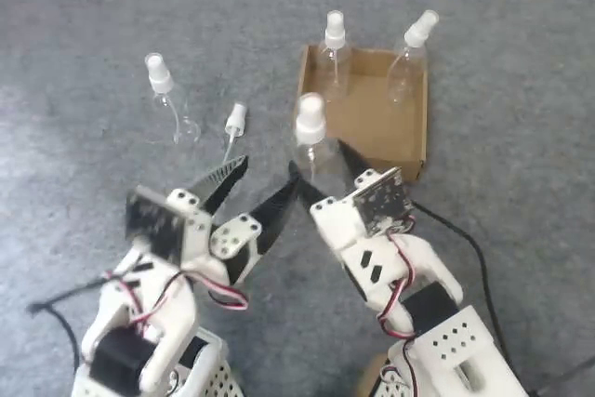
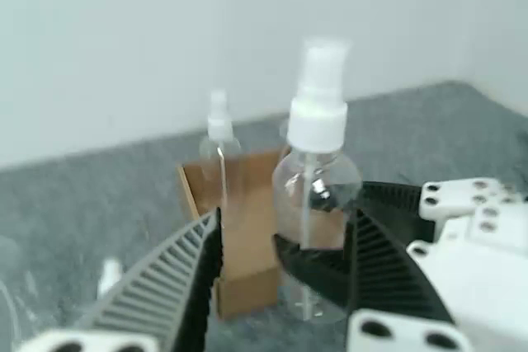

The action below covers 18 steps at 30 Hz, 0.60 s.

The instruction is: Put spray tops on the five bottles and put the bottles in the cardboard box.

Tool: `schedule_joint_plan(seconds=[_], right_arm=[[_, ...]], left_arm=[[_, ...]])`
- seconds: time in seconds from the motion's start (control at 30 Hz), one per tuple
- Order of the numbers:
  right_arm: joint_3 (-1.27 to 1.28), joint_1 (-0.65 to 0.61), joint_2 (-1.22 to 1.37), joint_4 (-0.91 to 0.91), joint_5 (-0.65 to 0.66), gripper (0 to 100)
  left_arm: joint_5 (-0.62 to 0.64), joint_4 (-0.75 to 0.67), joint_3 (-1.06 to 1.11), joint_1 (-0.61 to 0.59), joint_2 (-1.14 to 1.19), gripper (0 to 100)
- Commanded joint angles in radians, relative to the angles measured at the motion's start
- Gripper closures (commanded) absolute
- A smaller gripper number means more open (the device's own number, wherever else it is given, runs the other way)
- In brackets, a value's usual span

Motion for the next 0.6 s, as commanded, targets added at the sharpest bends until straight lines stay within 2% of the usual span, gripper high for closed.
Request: schedule_joint_plan(seconds=[0.0,0.17,0.37,0.57], right_arm=[[-0.190,0.059,-0.010,0.093,-0.014,99.4],[-0.456,0.065,0.176,0.209,-0.018,99.4],[-0.715,0.054,0.493,0.286,-0.140,99.4],[-0.899,-0.042,0.714,0.421,-0.176,99.4]], left_arm=[[-0.106,-0.083,0.108,-0.005,-0.057,77],[-0.124,-0.158,0.166,-0.005,-0.014,78],[-0.129,-0.169,0.166,-0.005,0.017,77],[-0.183,-0.250,0.220,-0.005,0.023,77]])
